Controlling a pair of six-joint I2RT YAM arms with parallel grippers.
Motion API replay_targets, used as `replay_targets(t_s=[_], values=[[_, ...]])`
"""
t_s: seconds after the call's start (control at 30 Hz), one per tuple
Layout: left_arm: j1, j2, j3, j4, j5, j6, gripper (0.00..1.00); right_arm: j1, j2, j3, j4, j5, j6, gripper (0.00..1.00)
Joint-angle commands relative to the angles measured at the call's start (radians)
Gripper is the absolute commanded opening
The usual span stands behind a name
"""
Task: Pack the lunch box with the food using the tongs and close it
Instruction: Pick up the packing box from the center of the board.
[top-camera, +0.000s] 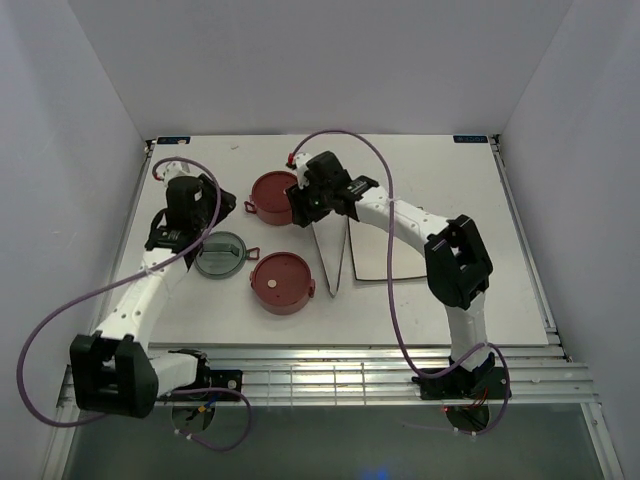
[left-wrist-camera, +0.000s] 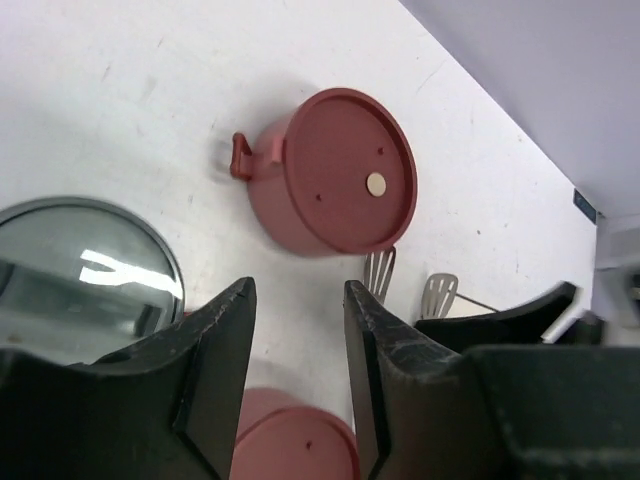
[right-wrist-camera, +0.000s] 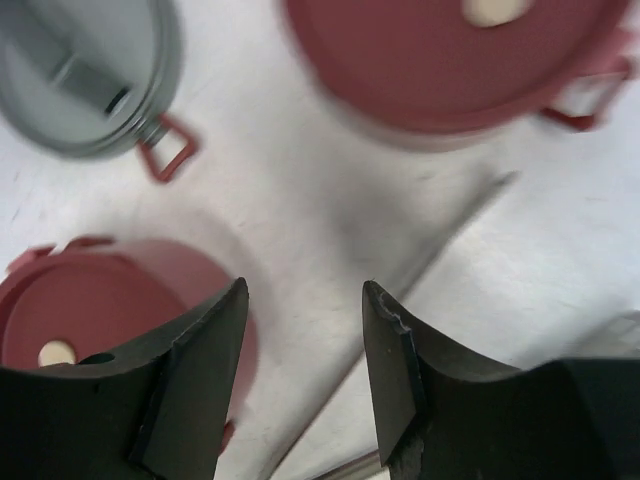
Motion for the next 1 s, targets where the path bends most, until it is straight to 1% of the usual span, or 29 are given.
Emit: replay_targets(t_s=[0.0, 0.07, 0.1, 0.13, 0.17, 0.2, 0.23, 0.3, 0.33, 0.47, 0.57, 0.7, 0.97], values=[[-0.001, 0.182, 0.133, 0.007, 0.045, 0.033, 0.52, -0.078, -0.01, 0.135, 0.033, 0.158, 0.149, 0.55], [-0.001, 0.256, 0.183, 0.014, 0.061, 0.058, 0.54, -0.105, 0.014, 0.177, 0.034, 0.207, 0.163, 0.55], [0.0, 0.326, 0.206, 0.019, 0.073, 0.064, 0.55, -0.113, 0.042, 0.215, 0.037, 0.211, 0.168, 0.55], [0.0, 0.36, 0.245, 0.023, 0.085, 0.07, 0.56, -0.119, 0.057, 0.237, 0.037, 0.214, 0.171, 0.55], [0.002, 0.391, 0.267, 0.023, 0.087, 0.071, 0.57, -0.133, 0.095, 0.26, 0.036, 0.202, 0.173, 0.55], [0.003, 0.45, 0.287, 0.025, 0.11, 0.07, 0.57, -0.138, 0.117, 0.286, 0.037, 0.192, 0.173, 0.55], [0.005, 0.477, 0.316, 0.039, 0.142, 0.07, 0.58, -0.144, 0.134, 0.331, 0.037, 0.184, 0.173, 0.56], [0.008, 0.52, 0.338, 0.054, 0.15, 0.071, 0.59, -0.154, 0.183, 0.37, 0.037, 0.172, 0.173, 0.56], [0.006, 0.558, 0.358, 0.065, 0.151, 0.075, 0.6, -0.159, 0.197, 0.395, 0.04, 0.137, 0.174, 0.56], [0.011, 0.642, 0.402, 0.088, 0.157, 0.079, 0.64, -0.171, 0.226, 0.39, 0.094, 0.096, 0.182, 0.56], [0.011, 0.698, 0.427, 0.099, 0.16, 0.081, 0.64, -0.179, 0.234, 0.366, 0.145, 0.066, 0.196, 0.56], [0.011, 0.745, 0.454, 0.12, 0.166, 0.085, 0.64, -0.181, 0.266, 0.356, 0.186, 0.014, 0.22, 0.59], [0.012, 0.808, 0.478, 0.129, 0.18, 0.098, 0.61, -0.182, 0.329, 0.356, 0.208, 0.018, 0.255, 0.59]])
